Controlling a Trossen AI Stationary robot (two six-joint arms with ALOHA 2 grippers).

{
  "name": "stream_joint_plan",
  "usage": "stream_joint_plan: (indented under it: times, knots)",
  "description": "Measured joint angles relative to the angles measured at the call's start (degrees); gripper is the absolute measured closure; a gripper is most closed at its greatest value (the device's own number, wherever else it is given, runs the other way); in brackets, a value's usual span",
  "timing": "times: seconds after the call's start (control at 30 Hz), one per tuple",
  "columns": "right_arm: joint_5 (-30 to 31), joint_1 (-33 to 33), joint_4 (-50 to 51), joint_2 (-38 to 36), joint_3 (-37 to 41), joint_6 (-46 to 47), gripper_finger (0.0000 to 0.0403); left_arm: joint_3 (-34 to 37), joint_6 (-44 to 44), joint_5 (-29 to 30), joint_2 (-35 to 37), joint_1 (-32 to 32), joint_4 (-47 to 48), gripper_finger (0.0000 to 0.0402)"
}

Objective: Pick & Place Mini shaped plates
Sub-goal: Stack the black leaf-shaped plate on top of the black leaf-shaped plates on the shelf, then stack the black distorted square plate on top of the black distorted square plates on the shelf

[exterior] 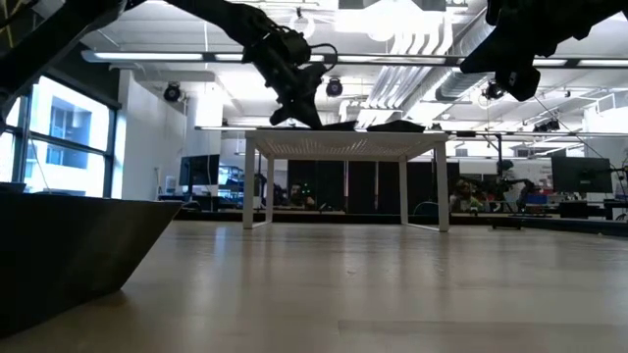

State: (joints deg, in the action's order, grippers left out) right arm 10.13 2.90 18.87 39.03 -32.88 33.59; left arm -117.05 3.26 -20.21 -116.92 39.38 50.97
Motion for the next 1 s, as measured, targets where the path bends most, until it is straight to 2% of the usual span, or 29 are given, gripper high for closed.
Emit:
stream_joint_plan:
  times: [0.27,0.57,0.67,0.77,0.83,1.0]
  knots:
    - [-0.06,0.0,0.2,0.0,0.0,-0.53,0.0401,0.0,0.01,-0.21,0.09,-0.02,0.03,0.0394]
    - [-0.17,0.0,0.2,0.0,0.0,-0.57,0.0397,0.0,0.25,-0.57,0.09,-0.02,-0.15,0.0309]
    - [-0.18,0.0,0.2,0.01,-0.02,-0.57,0.0401,-1.05,0.15,-0.66,0.09,-0.02,0.01,0.0298]
    - [-0.21,0.0,0.2,0.0,-0.02,-0.57,0.04,-4.51,-1.38,-1.03,0.24,-0.02,1.85,0.0304]
    - [-0.64,0.0,0.2,0.0,-0.02,-0.64,0.0399,-6.98,-3.72,-1.92,0.98,-0.2,7.41,0.0319]
    - [-0.98,0.0,0.2,0.0,-0.04,-3.45,0.0401,-7.29,-5.97,-0.52,4.8,-3.66,14.12,0.0388]
